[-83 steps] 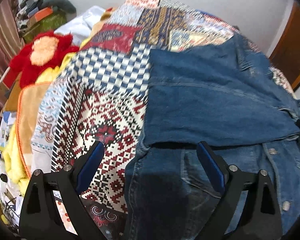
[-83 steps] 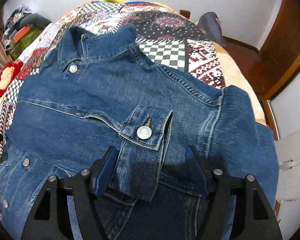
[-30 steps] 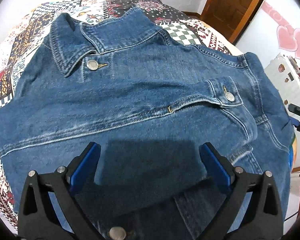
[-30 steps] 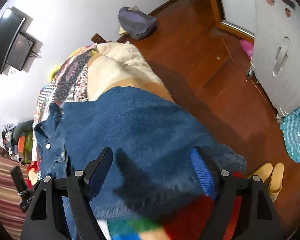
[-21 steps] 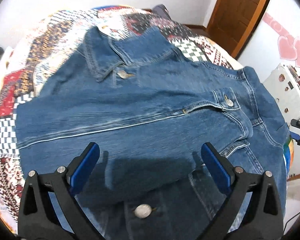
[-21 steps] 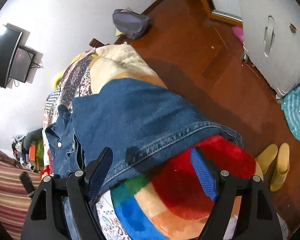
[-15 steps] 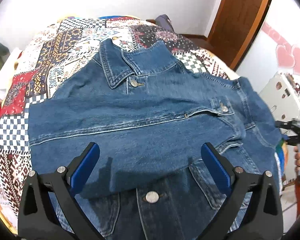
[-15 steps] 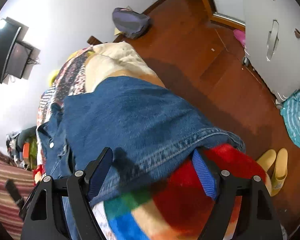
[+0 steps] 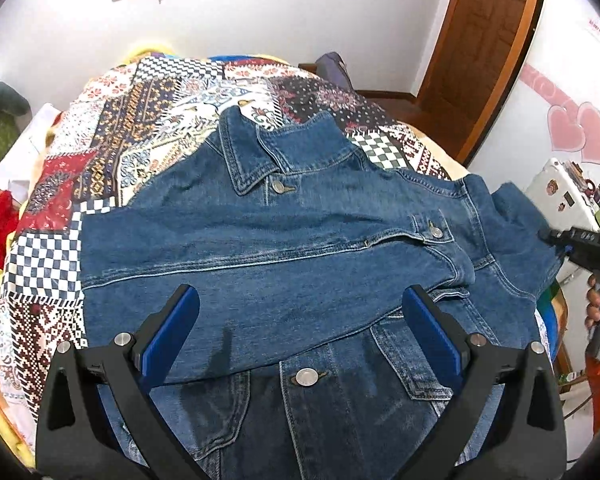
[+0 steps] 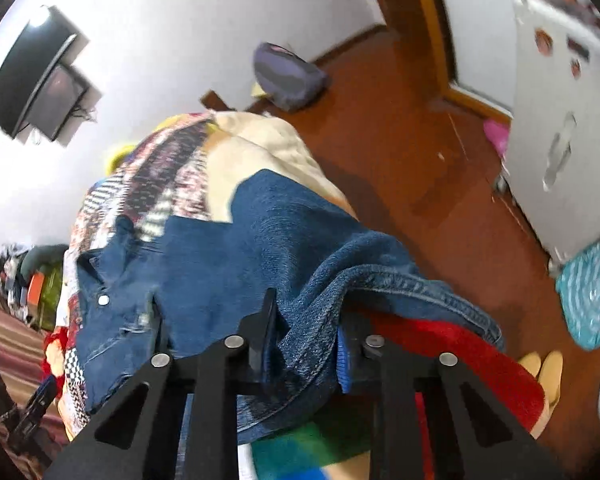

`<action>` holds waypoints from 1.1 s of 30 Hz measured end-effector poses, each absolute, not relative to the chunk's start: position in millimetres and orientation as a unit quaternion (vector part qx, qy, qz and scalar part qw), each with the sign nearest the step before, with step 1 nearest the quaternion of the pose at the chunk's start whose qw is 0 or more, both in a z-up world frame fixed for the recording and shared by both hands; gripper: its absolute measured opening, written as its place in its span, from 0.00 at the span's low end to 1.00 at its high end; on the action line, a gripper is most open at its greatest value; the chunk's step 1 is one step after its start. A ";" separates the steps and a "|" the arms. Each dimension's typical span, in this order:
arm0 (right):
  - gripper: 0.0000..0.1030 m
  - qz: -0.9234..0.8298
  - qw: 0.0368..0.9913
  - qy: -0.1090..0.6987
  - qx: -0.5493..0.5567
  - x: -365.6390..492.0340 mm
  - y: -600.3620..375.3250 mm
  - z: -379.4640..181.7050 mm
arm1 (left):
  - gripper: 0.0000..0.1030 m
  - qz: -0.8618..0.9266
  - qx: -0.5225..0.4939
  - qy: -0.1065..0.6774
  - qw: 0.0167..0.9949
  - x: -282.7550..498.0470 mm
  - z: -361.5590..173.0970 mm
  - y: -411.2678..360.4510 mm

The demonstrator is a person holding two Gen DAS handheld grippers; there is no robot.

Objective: Fold large clothes

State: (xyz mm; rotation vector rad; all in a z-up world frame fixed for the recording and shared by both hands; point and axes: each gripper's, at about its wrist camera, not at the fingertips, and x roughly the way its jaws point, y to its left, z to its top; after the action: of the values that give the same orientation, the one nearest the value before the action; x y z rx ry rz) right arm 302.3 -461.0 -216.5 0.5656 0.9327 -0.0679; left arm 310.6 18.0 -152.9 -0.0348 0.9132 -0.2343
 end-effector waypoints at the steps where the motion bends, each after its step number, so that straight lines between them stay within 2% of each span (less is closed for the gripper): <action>1: 0.17 -0.023 0.860 0.434 0.266 303.0 -456.3 -206.1 | 0.99 -0.113 -0.018 0.438 0.892 308.9 -152.1 18.9; 10: 0.14 0.090 0.900 0.361 0.226 324.3 -369.6 -112.9 | 0.99 -0.101 -0.031 0.410 0.906 284.5 -136.4 45.9; 15: 0.14 0.148 0.902 0.358 0.189 349.0 -286.4 -95.2 | 0.99 -0.091 -0.043 0.402 0.910 269.8 -131.2 64.2; 23: 0.13 0.219 0.852 0.453 0.141 365.2 -172.5 -153.9 | 0.99 -0.068 -0.048 0.400 0.913 247.9 -131.1 89.6; 33: 0.14 0.218 0.791 0.565 0.083 346.5 -154.1 -227.9 | 0.99 -0.063 -0.039 0.401 0.913 236.7 -131.2 86.7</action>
State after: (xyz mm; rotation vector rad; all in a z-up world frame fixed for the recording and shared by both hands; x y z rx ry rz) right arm 346.5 -154.1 -227.9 0.1795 1.2156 0.4692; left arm 236.7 86.7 -131.2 -0.0811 0.8272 -0.1308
